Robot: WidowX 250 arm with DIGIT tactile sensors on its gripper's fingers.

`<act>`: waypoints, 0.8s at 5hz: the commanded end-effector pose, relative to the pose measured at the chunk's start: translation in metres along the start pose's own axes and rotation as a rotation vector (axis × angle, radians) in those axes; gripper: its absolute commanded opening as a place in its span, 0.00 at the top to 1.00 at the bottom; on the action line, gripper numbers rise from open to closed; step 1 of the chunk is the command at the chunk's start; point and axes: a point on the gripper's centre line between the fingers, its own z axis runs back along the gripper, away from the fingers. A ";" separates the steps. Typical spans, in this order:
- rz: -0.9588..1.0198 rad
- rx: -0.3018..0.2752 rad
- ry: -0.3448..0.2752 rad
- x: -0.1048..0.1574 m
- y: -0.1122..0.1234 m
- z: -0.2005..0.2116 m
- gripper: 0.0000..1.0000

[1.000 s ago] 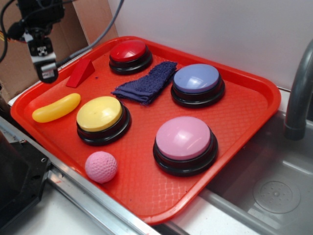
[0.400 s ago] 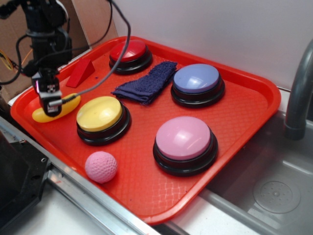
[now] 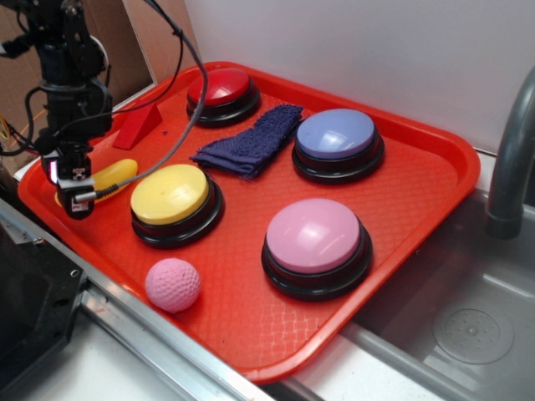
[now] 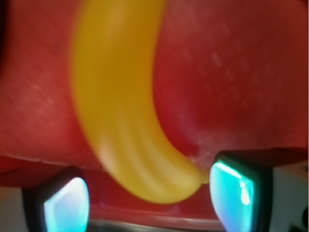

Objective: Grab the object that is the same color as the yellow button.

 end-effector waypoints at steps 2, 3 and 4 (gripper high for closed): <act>-0.028 0.085 0.033 0.023 -0.010 -0.008 1.00; -0.026 0.105 0.029 0.022 -0.016 0.001 1.00; -0.019 0.088 -0.045 0.022 -0.042 0.053 1.00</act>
